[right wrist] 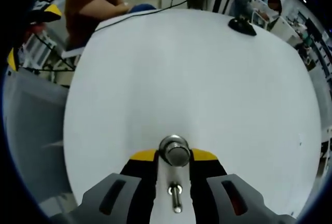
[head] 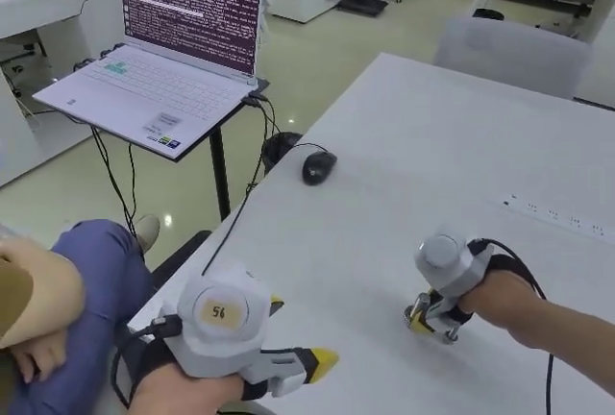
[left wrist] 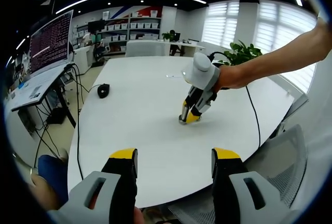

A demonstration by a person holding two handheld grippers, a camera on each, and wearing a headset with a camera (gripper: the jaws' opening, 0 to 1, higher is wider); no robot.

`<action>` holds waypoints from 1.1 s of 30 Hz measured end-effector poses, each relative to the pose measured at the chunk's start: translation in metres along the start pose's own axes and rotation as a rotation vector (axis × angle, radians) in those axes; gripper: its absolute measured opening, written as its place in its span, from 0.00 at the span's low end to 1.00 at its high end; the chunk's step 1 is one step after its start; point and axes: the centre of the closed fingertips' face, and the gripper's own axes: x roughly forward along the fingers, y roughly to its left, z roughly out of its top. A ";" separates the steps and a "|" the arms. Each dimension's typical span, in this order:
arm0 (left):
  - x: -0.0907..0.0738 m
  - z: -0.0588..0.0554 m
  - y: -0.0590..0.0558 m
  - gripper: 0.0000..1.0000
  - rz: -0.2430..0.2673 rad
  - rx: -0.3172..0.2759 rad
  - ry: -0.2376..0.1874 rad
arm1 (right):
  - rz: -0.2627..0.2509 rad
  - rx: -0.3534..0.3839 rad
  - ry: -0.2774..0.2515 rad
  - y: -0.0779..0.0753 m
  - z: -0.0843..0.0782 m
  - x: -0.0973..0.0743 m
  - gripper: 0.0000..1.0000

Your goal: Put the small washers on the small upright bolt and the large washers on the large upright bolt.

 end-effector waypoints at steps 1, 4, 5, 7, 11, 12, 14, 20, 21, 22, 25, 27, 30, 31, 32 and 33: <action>0.000 0.000 0.000 0.57 -0.002 -0.001 -0.001 | -0.001 0.000 0.002 0.000 0.000 0.000 0.24; 0.003 0.000 0.001 0.57 -0.010 0.006 0.002 | -0.009 0.018 -0.003 0.000 -0.002 -0.004 0.26; 0.004 0.000 0.001 0.57 -0.012 0.010 0.003 | -0.012 0.023 -0.009 0.000 -0.002 -0.006 0.26; 0.005 0.002 0.003 0.57 -0.012 0.012 0.002 | -0.036 0.041 -0.032 0.001 -0.002 -0.010 0.27; 0.009 0.004 0.006 0.57 -0.018 0.020 0.001 | -0.084 0.110 -0.079 0.011 -0.003 -0.018 0.30; 0.009 0.005 0.006 0.57 -0.020 0.023 0.003 | -0.090 0.114 -0.089 0.013 -0.003 -0.019 0.30; 0.012 0.006 0.006 0.57 -0.026 0.031 0.004 | -0.102 0.128 -0.101 0.022 -0.006 -0.020 0.30; 0.020 0.007 0.000 0.56 -0.050 0.054 0.013 | -0.090 0.191 -0.180 0.055 -0.013 -0.020 0.30; 0.023 0.007 -0.002 0.56 -0.055 0.054 0.013 | -0.089 0.194 -0.184 0.059 -0.016 -0.019 0.30; 0.025 0.006 -0.003 0.56 -0.059 0.056 0.014 | -0.090 0.210 -0.194 0.064 -0.021 -0.019 0.30; 0.030 0.002 -0.011 0.56 -0.080 0.077 0.027 | -0.074 0.294 -0.244 0.077 -0.030 -0.021 0.30; 0.033 0.000 -0.013 0.56 -0.092 0.082 0.034 | -0.089 0.341 -0.271 0.080 -0.041 -0.023 0.30; 0.036 -0.003 -0.016 0.56 -0.103 0.083 0.040 | -0.113 0.441 -0.323 0.085 -0.056 -0.031 0.34; 0.037 -0.004 -0.016 0.56 -0.107 0.084 0.042 | -0.118 0.481 -0.337 0.087 -0.065 -0.034 0.35; 0.038 -0.005 -0.017 0.56 -0.109 0.085 0.045 | -0.121 0.509 -0.344 0.089 -0.071 -0.036 0.35; 0.039 -0.005 -0.017 0.56 -0.112 0.086 0.048 | -0.122 0.555 -0.353 0.091 -0.081 -0.038 0.34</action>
